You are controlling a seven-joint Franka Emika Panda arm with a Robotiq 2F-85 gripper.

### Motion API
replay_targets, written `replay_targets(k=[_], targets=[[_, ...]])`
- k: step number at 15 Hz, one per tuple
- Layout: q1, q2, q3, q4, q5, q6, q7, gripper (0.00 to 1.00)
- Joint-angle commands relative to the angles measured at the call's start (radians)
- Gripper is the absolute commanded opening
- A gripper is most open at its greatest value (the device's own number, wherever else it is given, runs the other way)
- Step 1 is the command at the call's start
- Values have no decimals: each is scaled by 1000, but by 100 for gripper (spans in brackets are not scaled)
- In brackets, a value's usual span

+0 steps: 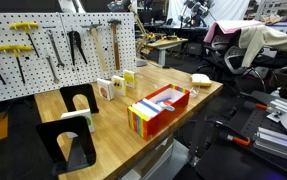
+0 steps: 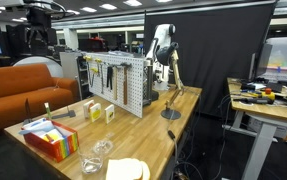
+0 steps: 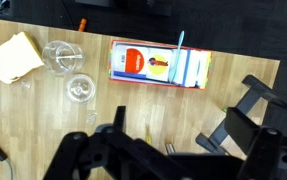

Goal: Take the book at the far right and place it in the box

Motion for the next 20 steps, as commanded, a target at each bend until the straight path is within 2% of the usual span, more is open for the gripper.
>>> replay_targets(k=[1,6,9,11,16,19,20], targets=[[6,8,-6,3,-1,-3,2,100],[7,-25,-5,-4,-1,-6,2,100],[-2,-20,2,-23,-53,95,50,100],[-6,21,6,-11,-100,196,72,100],[8,239,5,67,-219,374,143,100],[32,365,-14,138,-289,393,202,100],[31,316,-18,78,-251,411,169,100]])
